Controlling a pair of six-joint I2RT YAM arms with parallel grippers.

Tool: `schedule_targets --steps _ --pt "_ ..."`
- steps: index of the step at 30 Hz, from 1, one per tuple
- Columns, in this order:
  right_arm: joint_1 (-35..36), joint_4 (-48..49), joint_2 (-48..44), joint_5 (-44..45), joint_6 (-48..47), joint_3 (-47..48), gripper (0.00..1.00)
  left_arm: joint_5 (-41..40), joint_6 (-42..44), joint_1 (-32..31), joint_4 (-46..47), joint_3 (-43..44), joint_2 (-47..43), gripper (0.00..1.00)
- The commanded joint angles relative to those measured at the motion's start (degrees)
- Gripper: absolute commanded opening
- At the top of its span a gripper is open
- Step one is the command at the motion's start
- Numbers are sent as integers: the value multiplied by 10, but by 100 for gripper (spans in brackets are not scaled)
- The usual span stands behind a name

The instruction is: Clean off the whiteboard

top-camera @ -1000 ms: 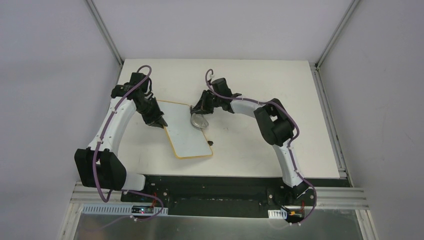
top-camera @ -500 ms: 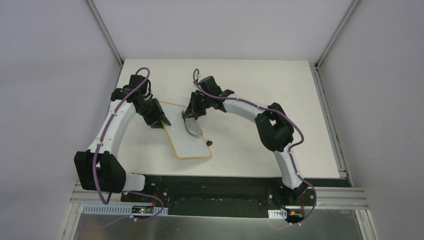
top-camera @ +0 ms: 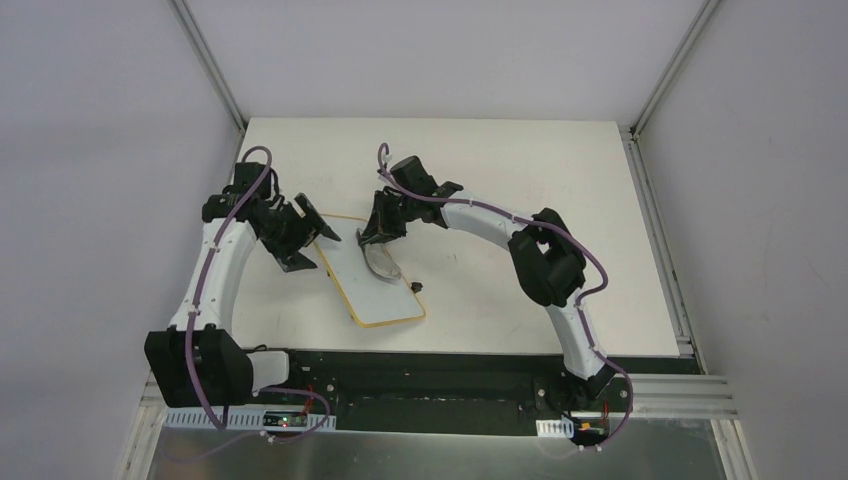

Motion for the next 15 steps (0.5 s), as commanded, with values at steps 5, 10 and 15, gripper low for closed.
schedule_targets --steps 5,10,15 --pt "8 -22 -51 -21 2 8 0 17 -38 23 2 -43 -82 69" --pt "11 -29 -46 -22 1 19 0 29 -44 22 19 -67 -83 44" --pt "31 -43 -51 -31 -12 38 0 30 -37 22 31 -62 -63 22"
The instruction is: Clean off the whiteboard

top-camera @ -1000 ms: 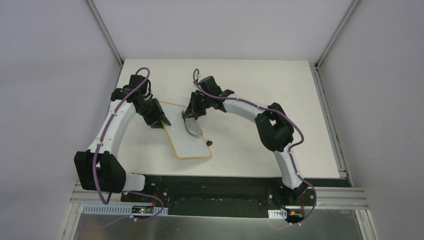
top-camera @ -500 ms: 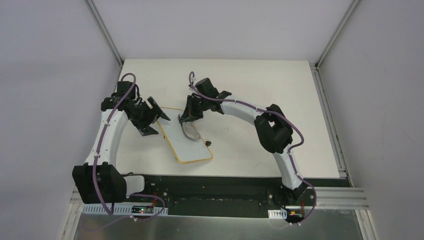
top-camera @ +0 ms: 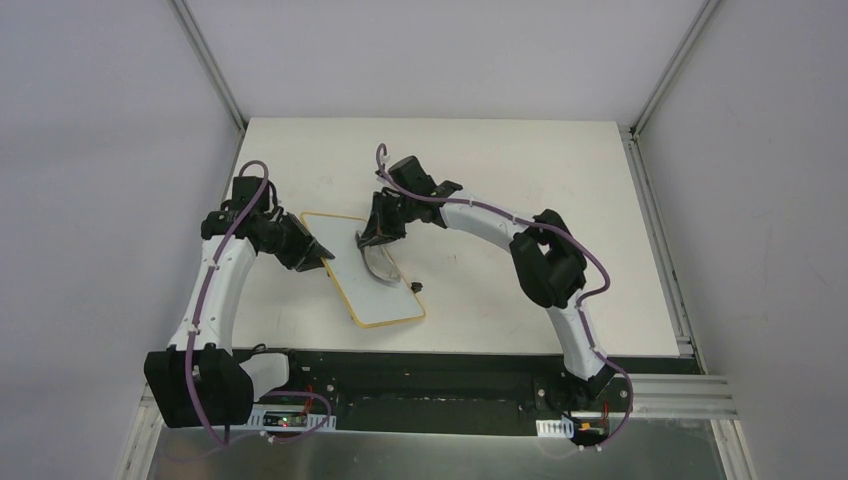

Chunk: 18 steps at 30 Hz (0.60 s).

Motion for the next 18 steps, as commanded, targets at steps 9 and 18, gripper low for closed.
schedule_targets --steps 9,18 --pt "117 -7 -56 -76 -5 85 0 2 15 -10 27 -3 56 0" --pt "171 51 -155 -119 -14 -140 0 0 47 -10 18 25 99 0"
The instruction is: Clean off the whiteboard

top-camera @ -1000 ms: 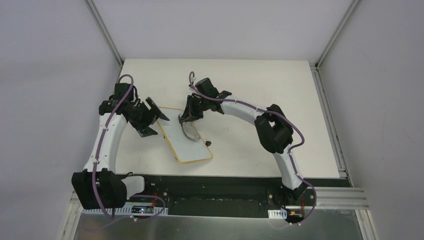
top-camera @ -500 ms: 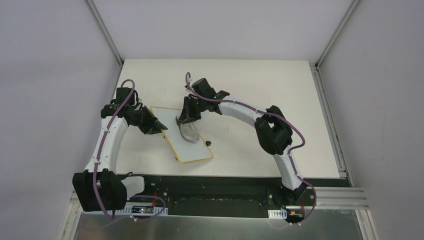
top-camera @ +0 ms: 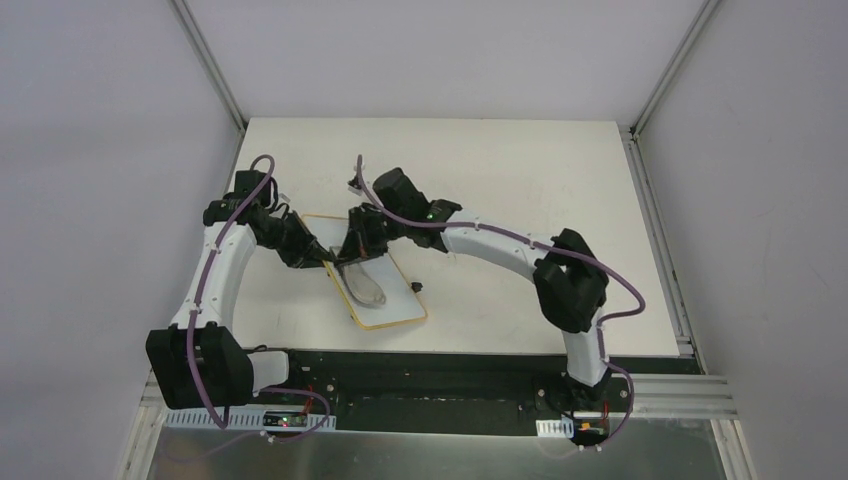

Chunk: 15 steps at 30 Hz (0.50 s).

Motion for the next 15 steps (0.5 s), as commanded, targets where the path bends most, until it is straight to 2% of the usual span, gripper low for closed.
schedule_targets --steps 1,4,7,10,15 --pt "81 4 -89 -127 5 -160 0 -31 -3 -9 37 6 47 0" --pt "82 23 -134 -142 -6 -245 0 -29 -5 -10 41 6 48 0" --pt "84 12 -155 -143 -30 -264 0 -30 -2 -10 36 5 47 0" --pt "84 -19 -143 -125 -52 -214 0 -32 -7 -9 38 -2 43 0" --pt "67 -67 -44 -55 -46 -55 0 -27 -24 -10 45 -15 28 0"
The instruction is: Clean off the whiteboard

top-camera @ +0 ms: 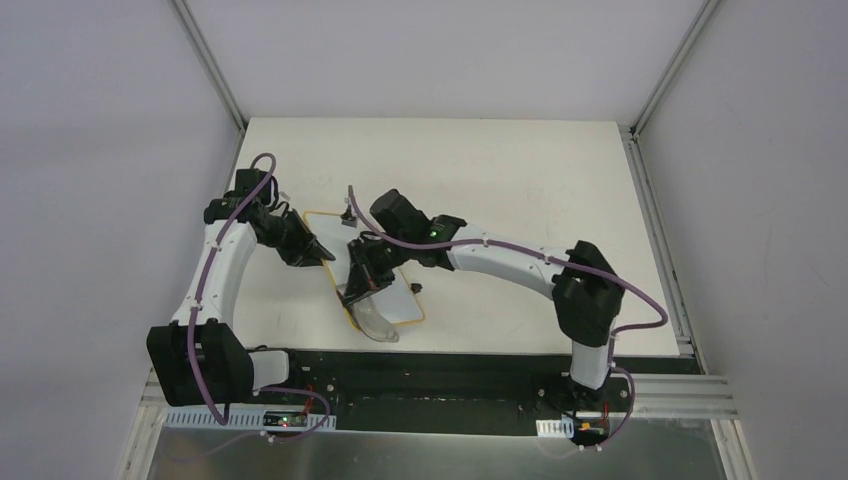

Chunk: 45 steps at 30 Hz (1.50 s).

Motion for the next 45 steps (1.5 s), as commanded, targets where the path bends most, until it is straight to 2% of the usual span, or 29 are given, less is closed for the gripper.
schedule_targets --steps 1,3,6,16,19,23,30,33,38,42,45 --pt "9 -45 104 26 9 133 0 -33 -33 -11 46 -24 14 0" --pt "-7 -51 151 26 35 183 0 -35 -30 -11 39 -25 12 0" --pt "-14 -83 196 26 20 233 0 -39 -27 -11 35 -28 8 0" --pt "-49 -35 202 14 27 181 0 -36 -40 -12 51 -38 1 0" --pt "-51 -23 190 -4 16 139 0 -39 -36 -13 44 -34 -1 0" --pt "-26 25 125 -45 -7 17 0 -42 -33 -13 42 -35 0 0" --pt "35 -16 46 -13 -65 -83 0 -39 -37 -13 48 -28 8 0" --pt "41 -50 40 6 -84 -50 0 -41 -37 -13 43 -23 9 0" --pt "45 -65 65 -23 -101 70 0 -43 -42 -13 43 -28 7 0" --pt "38 -86 119 -13 -93 167 0 -45 -43 -12 42 -29 9 0" --pt "12 -73 142 -8 -54 176 0 -46 -44 -13 41 -27 10 0"
